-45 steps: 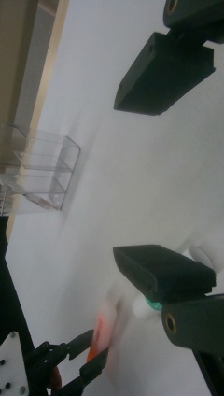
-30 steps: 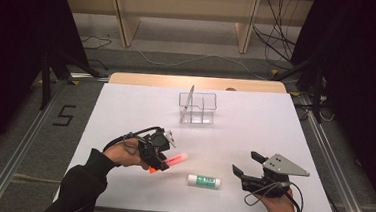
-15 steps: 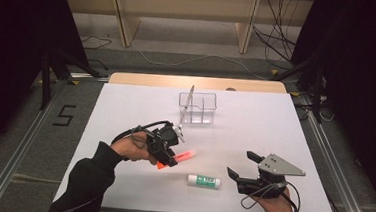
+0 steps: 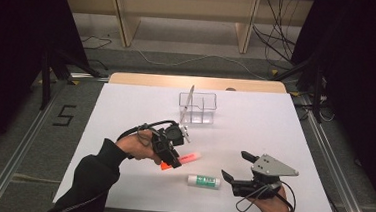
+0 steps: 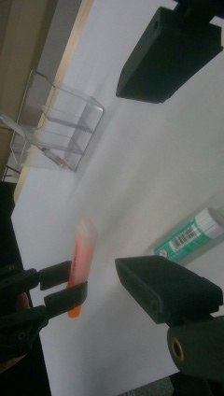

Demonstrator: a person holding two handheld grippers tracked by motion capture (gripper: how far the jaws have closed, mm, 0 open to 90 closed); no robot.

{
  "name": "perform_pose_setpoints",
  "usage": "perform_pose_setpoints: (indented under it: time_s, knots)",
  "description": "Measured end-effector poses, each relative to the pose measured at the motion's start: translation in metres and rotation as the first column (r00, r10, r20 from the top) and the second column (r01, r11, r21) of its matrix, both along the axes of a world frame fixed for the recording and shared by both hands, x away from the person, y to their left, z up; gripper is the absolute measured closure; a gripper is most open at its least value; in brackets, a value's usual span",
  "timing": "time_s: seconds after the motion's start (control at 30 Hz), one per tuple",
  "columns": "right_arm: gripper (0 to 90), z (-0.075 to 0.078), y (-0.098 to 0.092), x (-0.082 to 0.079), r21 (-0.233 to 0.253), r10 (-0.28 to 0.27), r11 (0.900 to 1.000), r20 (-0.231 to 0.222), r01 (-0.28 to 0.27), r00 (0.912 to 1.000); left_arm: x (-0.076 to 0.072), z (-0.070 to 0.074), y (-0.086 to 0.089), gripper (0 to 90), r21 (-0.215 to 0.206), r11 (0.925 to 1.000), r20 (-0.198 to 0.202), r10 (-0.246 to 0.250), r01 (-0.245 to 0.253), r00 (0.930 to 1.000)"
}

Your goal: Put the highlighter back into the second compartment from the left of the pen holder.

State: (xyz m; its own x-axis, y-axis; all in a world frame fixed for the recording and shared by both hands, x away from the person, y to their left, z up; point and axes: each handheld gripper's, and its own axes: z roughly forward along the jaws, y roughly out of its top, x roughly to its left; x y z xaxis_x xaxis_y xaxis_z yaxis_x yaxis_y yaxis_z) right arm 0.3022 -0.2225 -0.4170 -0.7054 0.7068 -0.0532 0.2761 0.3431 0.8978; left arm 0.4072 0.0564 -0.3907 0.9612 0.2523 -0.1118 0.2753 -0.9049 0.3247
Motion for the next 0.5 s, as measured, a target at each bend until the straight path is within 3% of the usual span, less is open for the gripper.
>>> perform_pose_setpoints:
  time_s: [0.5]
  knots:
    - [16.6, 0.0, 0.019, -0.005, -0.136, 0.043, 0.99, 0.085, -0.031, 0.9954, 0.004, 0.006, -0.028, 66.1, 0.05, 0.9981, -0.012, -0.036, 0.036, 0.9993]
